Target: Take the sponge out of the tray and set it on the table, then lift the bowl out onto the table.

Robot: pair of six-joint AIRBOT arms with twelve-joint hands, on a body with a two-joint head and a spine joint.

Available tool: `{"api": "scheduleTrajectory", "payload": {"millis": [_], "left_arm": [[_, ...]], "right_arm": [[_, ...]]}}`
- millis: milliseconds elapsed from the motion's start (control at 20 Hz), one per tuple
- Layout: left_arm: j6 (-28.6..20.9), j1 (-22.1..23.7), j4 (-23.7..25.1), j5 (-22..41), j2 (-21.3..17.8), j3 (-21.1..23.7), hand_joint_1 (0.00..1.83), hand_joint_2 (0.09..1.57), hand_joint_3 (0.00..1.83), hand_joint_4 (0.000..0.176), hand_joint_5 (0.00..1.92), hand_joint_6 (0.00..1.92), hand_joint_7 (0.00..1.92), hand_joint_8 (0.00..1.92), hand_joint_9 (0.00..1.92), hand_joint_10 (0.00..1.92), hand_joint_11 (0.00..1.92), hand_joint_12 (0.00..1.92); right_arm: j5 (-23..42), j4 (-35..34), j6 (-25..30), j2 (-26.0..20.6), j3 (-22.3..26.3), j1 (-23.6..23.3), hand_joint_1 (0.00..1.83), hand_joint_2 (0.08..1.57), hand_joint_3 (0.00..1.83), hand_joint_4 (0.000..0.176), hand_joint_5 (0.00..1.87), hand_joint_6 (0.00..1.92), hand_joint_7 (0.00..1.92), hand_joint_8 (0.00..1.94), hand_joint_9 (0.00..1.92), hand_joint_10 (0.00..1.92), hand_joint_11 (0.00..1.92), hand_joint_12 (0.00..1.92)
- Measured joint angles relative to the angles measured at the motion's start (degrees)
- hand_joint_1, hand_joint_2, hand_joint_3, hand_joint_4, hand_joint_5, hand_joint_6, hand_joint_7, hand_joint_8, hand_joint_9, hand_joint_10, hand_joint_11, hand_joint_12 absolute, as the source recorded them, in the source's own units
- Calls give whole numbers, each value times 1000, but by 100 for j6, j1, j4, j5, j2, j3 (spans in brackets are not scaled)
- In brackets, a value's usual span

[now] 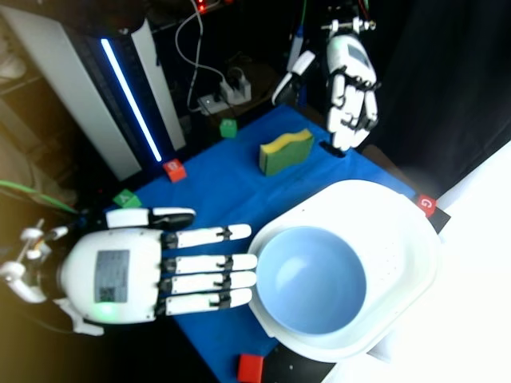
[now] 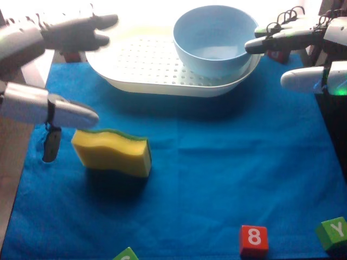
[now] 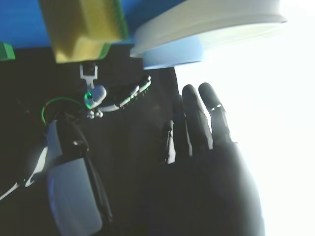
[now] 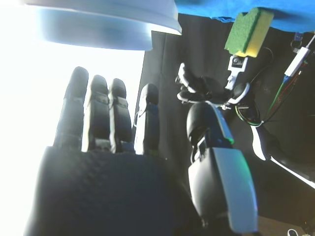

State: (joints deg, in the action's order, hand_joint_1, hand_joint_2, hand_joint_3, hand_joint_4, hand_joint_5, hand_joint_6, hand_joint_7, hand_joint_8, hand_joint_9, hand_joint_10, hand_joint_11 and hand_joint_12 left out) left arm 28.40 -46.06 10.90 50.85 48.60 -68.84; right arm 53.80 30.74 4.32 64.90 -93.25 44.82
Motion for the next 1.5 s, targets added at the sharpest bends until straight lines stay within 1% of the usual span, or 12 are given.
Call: {"api": "scheduleTrajectory", "payload": {"millis": [100,200,250,400,450,550,650,850,950,1000,1200,1500], "left_arm": [[299,0,-472,24,9,-118,742,790,0,160,38,2,149,4,190,6,0,860],[505,0,-890,-17,101,-258,726,777,0,175,38,5,26,4,11,2,0,142],[573,0,-1010,-111,177,-299,726,785,0,168,35,1,0,0,0,0,0,5],[931,-26,-1187,-380,376,-317,767,798,6,160,23,1,0,0,0,0,0,0],[984,-133,-1412,-389,433,-319,597,788,2,127,20,5,0,0,0,0,0,0],[1016,-323,-1685,-411,487,-330,558,791,3,110,15,2,0,0,0,0,0,0],[1019,-413,-1757,-389,514,-330,569,787,1,126,10,0,0,0,0,0,0,0],[1019,-415,-1823,-247,551,-330,562,830,17,62,0,0,0,0,0,0,0,0],[1016,-415,-1812,-221,551,-330,584,826,13,96,4,1,0,0,0,0,0,0],[1016,-415,-1808,-214,551,-330,572,828,13,99,0,0,0,0,0,0,0,0],[1012,-415,-1818,-149,551,-330,594,827,8,117,12,4,0,0,0,0,0,0],[960,-415,-1812,-122,553,-328,581,833,8,113,29,6,0,0,0,0,0,0]], "right_arm": [[11,-85,0,96,-151,0,306,1281,1,127,360,0,241,1,167,0,65,222],[2,-229,0,273,-323,-13,401,1278,0,123,364,4,245,3,188,10,95,214],[-22,-201,0,365,-391,-105,468,1259,2,111,372,0,260,1,239,7,120,335],[15,-118,0,540,-575,-424,509,1207,3,137,367,0,246,0,195,0,10,435],[31,-122,2,621,-706,-553,549,1158,0,157,358,0,244,0,175,0,0,361],[-103,33,46,745,-866,-791,573,1127,0,172,338,0,227,0,156,0,0,320],[-334,450,46,820,-920,-1143,627,1121,0,175,337,0,221,1,164,3,24,330],[-481,691,114,1187,-1169,-1270,579,1086,0,174,299,0,199,0,146,2,0,330],[-693,848,153,1272,-1222,-1311,625,1057,0,151,298,1,228,1,200,5,0,544],[-741,909,155,1296,-1261,-1318,681,1041,0,171,302,1,196,0,151,1,0,459],[-1169,1211,151,1401,-1333,-1381,586,1038,0,175,287,0,185,1,104,0,0,320],[-1582,1362,153,1659,-1532,-1394,572,1027,3,162,350,1,218,0,111,0,0,191]]}}
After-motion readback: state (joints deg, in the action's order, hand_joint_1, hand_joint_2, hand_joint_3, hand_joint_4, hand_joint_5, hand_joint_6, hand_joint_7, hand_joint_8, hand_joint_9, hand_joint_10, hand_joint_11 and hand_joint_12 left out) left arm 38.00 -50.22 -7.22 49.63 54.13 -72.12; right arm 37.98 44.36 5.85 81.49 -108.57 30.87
